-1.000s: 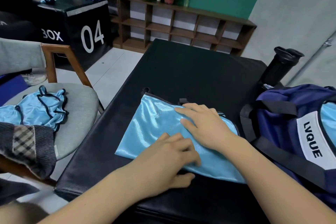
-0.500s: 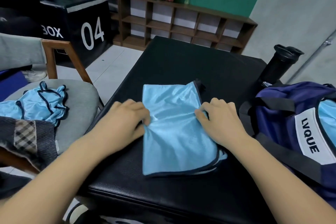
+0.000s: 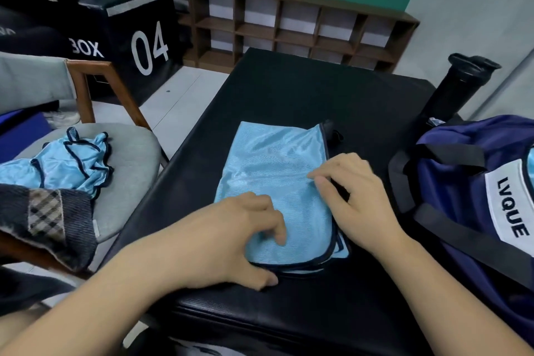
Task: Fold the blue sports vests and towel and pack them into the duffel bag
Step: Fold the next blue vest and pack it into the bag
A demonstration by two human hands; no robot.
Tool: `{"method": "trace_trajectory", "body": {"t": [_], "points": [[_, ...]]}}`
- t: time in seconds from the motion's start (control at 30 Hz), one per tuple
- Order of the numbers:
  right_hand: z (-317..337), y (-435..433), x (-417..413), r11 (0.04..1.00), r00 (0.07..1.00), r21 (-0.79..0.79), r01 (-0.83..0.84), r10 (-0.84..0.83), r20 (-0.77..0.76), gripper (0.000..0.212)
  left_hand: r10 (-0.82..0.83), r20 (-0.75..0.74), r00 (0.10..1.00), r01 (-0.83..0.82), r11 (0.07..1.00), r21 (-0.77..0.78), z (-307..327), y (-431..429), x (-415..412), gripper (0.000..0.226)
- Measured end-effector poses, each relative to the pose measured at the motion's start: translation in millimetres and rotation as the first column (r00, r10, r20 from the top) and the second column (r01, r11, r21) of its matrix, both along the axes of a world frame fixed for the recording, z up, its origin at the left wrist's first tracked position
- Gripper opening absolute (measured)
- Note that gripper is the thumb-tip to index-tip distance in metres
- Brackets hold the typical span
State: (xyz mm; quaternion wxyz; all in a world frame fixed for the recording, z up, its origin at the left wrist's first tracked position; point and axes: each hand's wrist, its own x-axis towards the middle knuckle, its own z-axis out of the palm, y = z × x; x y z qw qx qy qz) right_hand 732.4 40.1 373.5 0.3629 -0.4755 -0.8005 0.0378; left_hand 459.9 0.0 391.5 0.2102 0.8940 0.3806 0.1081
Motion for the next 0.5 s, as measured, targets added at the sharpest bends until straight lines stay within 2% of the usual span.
{"method": "trace_trajectory", "body": {"t": [0.07,0.23,0.37,0.5], "points": [[0.0,-3.7,-6.1,0.995,0.997,-0.062,-0.074,0.073,-0.020,0.013,-0.004,-0.043,0.999,0.004,1.000,0.012,-1.9,-0.2,2.1,0.045],[1.8,-9.3,-12.8,0.952,0.982,-0.253,-0.173,0.148,-0.116,0.011,0.011,-0.012,1.000,-0.011,1.000,0.009,0.6,0.1,5.6,0.028],[4.5,-11.6,-12.9,0.910,0.974,-0.347,-0.225,0.199,-0.107,0.011,0.033,0.012,0.999,-0.033,0.999,0.030,0.6,1.4,7.3,0.018],[6.7,-13.3,-12.8,0.889,0.967,-0.392,-0.236,0.256,0.000,0.039,0.117,0.132,0.984,-0.117,0.993,-0.003,5.4,6.5,3.3,0.014]]}}
